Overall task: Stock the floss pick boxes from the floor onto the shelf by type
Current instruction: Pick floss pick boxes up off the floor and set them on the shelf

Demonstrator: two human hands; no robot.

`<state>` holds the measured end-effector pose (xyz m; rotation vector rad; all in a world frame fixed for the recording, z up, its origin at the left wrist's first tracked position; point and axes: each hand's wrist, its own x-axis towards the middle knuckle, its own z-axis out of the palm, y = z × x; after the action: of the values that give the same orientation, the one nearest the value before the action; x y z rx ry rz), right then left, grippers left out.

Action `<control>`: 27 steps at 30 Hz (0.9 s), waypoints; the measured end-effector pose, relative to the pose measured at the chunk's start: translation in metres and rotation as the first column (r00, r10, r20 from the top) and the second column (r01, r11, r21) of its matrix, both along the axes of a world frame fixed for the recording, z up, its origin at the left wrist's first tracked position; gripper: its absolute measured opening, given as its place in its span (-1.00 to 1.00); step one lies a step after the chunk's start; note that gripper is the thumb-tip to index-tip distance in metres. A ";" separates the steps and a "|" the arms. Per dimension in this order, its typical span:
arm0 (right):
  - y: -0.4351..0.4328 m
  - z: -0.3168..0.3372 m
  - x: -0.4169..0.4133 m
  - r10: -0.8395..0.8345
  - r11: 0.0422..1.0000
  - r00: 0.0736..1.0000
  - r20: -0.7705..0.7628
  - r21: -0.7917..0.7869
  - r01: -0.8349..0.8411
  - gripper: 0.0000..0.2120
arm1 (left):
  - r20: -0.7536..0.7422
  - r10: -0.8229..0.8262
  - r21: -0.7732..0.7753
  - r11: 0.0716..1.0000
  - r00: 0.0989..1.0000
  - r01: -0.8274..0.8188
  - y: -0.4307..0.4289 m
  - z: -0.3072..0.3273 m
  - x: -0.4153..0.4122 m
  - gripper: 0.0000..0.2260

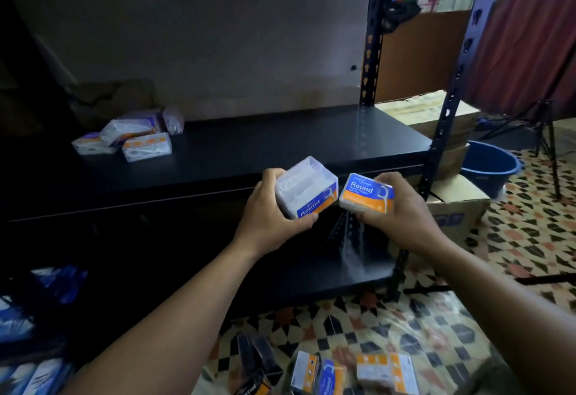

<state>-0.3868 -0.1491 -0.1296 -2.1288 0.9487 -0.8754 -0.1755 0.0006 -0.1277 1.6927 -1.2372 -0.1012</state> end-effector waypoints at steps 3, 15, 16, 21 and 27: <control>-0.002 -0.024 -0.012 -0.005 0.998 0.996 -0.086 0.057 0.010 -0.46 | -0.033 0.001 0.117 0.993 0.999 0.003 0.000 -0.042 -0.011 -0.33; -0.024 -0.161 -0.055 -0.054 0.948 0.858 -0.511 0.244 0.205 -0.37 | -0.084 -0.035 0.498 0.864 0.996 0.072 -0.023 -0.166 -0.025 -0.38; -0.025 -0.176 -0.060 -0.051 0.940 0.841 -0.538 0.259 0.223 -0.36 | -0.090 -0.040 0.518 0.851 0.995 0.081 -0.025 -0.176 -0.027 -0.37; -0.027 -0.231 -0.077 0.015 0.893 0.750 -0.661 0.346 0.288 -0.35 | -0.113 -0.040 0.635 0.765 0.993 0.103 -0.035 -0.233 -0.037 -0.37; -0.028 -0.274 -0.062 0.100 0.870 0.674 -0.732 0.393 0.299 -0.36 | -0.134 -0.005 0.798 0.592 0.991 0.111 -0.042 -0.297 -0.057 -0.37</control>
<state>-0.4490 -0.1771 -0.4033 -1.9604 1.5097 0.2690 -0.2323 -0.0418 -0.4247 2.3689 -1.2297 -0.9302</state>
